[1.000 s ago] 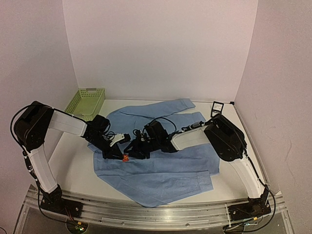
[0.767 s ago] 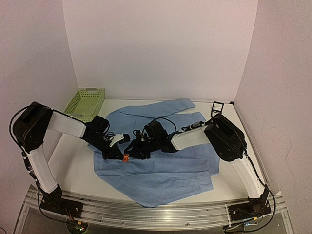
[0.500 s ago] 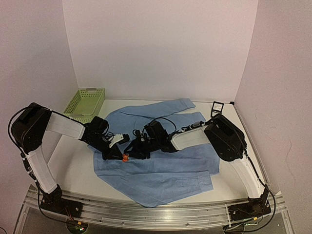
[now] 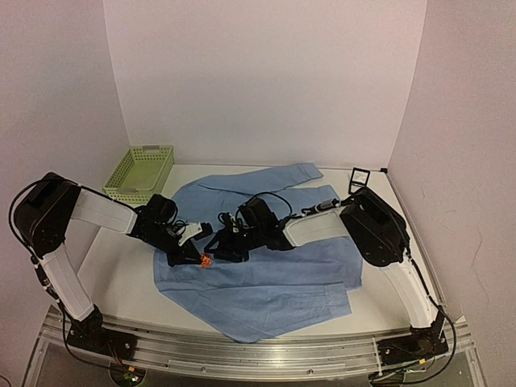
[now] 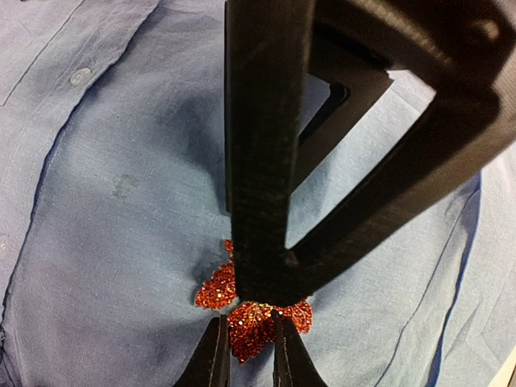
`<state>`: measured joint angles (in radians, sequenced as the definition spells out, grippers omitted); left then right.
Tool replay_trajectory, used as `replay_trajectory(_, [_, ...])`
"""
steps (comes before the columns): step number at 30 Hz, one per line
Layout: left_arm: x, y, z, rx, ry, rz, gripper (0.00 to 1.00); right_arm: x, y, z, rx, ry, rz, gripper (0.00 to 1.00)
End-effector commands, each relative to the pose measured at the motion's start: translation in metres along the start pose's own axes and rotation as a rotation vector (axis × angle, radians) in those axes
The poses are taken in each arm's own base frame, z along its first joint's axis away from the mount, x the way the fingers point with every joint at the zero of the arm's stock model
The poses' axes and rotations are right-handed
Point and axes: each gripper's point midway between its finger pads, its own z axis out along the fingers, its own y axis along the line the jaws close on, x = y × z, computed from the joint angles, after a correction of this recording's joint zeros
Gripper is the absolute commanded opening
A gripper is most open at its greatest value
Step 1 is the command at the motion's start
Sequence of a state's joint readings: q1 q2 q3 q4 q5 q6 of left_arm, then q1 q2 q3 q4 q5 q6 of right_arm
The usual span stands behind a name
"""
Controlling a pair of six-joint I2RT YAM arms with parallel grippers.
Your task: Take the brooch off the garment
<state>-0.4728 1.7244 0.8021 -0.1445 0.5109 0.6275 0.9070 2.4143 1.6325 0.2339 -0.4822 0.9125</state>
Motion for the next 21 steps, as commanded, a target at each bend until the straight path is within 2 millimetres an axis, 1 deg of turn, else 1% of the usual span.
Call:
replay_trajectory(1, [-0.014,0.003,-0.011,-0.045,-0.053,0.052,0.0,-0.011,0.051,-0.022,-0.071,-0.035,-0.099,0.47])
replay_trajectory(7, [-0.014,0.004,-0.012,-0.066,-0.068,0.093,0.0,-0.011,0.055,-0.023,-0.089,-0.034,-0.121,0.5])
replay_trajectory(11, [-0.015,0.006,-0.012,-0.09,-0.086,0.134,0.0,-0.012,0.056,-0.02,-0.102,-0.032,-0.132,0.51])
replay_trajectory(14, [-0.01,0.003,-0.011,-0.082,-0.081,0.149,0.0,-0.01,0.052,-0.016,-0.111,-0.022,-0.105,0.51])
replay_trajectory(21, [-0.016,0.005,-0.013,-0.115,-0.121,0.195,0.0,-0.007,0.043,-0.016,-0.094,-0.024,-0.097,0.51])
